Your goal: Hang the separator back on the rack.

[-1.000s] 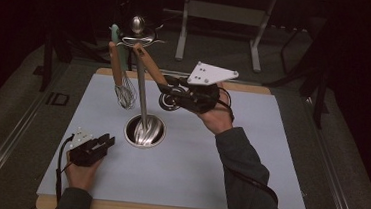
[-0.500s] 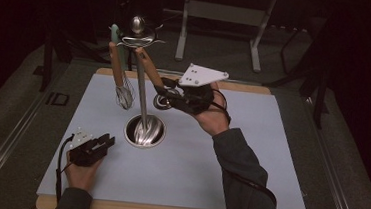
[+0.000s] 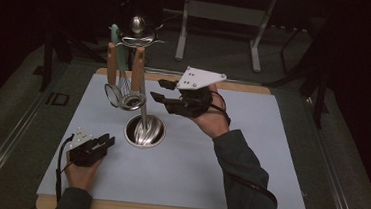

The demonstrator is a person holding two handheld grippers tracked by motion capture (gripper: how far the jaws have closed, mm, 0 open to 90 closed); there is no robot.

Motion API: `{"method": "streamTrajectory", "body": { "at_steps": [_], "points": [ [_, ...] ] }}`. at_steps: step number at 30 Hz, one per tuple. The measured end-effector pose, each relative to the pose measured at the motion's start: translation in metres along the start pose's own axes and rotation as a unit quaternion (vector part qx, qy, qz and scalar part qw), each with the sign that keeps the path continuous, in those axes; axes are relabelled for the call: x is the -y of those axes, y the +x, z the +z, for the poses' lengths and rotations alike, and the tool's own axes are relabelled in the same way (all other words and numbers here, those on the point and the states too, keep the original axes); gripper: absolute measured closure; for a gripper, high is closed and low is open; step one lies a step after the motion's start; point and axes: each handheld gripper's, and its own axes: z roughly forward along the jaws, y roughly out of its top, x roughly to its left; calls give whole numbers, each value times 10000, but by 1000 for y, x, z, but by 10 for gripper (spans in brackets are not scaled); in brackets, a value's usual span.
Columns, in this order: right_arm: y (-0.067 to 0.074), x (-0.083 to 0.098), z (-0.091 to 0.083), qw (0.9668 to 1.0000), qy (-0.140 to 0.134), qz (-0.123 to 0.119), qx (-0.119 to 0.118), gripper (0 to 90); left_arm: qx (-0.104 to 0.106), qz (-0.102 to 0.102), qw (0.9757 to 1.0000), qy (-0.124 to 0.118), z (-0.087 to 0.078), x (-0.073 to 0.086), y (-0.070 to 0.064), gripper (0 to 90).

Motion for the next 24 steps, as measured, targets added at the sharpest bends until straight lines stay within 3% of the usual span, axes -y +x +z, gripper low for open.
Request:
{"method": "streamTrajectory", "body": {
  "at_steps": [8,21,24],
  "points": [
    [-4,1,-8,10000,-13,48,21,554,2,5,10000,9,0,0,0,691],
    [-4,14,-16,9996,238,152,-84,529,4,-6,10000,-7,0,0,0,690],
    [-5,20,-18,9992,325,236,-15,523,5,-7,10000,-6,0,0,0,690]
  ]
}}
